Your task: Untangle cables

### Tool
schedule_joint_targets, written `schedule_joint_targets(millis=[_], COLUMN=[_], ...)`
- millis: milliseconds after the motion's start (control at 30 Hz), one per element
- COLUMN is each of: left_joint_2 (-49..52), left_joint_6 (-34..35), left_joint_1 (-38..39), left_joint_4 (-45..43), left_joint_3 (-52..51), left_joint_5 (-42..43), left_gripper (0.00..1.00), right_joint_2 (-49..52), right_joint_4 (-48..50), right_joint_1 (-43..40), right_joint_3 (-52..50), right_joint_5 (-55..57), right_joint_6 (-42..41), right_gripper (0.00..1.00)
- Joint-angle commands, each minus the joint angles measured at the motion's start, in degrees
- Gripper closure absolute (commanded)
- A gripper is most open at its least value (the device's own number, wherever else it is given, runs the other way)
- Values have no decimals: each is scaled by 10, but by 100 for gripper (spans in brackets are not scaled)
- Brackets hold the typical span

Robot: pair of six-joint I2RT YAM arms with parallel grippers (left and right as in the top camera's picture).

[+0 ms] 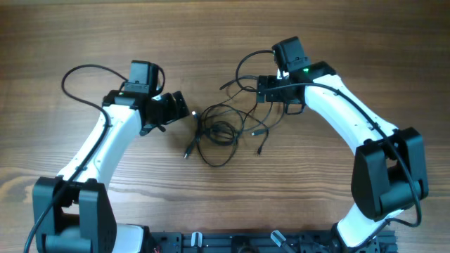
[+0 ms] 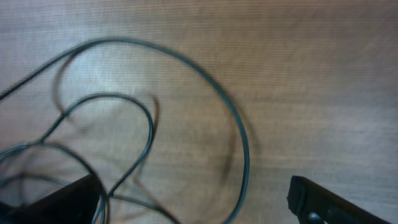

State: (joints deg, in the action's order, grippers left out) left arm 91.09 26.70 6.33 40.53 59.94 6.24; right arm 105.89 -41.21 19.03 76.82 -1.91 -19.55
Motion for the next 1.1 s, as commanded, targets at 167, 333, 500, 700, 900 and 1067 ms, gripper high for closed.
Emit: schedule_joint_targets(millis=[167,333,500,700,900,1067], left_joint_2=[6,6,6,6,6,6], left_joint_6=[25,25,25,25,25,25], left_joint_1=[-126,-147,-147,-147,-147,-147], left_joint_4=[0,0,-9,-19,-19,-19], left_joint_3=[0,0,0,0,0,0], left_joint_5=[51,50,50,50,50,50], left_gripper=[0,0,0,0,0,0], right_joint_2=[-3,-10,-10,-4,15,76], right_joint_4=[-153,-211,-283,-191,-118,-112], right_joint_1=[13,55,135,245,324,332], right_joint_3=[191,191,181,125,93,80], right_joint_5=[-331,-342,-341,-341,-220,-100], right_joint_6=[198,299,380,341,294,284], right_gripper=[0,6,73,96,96,96])
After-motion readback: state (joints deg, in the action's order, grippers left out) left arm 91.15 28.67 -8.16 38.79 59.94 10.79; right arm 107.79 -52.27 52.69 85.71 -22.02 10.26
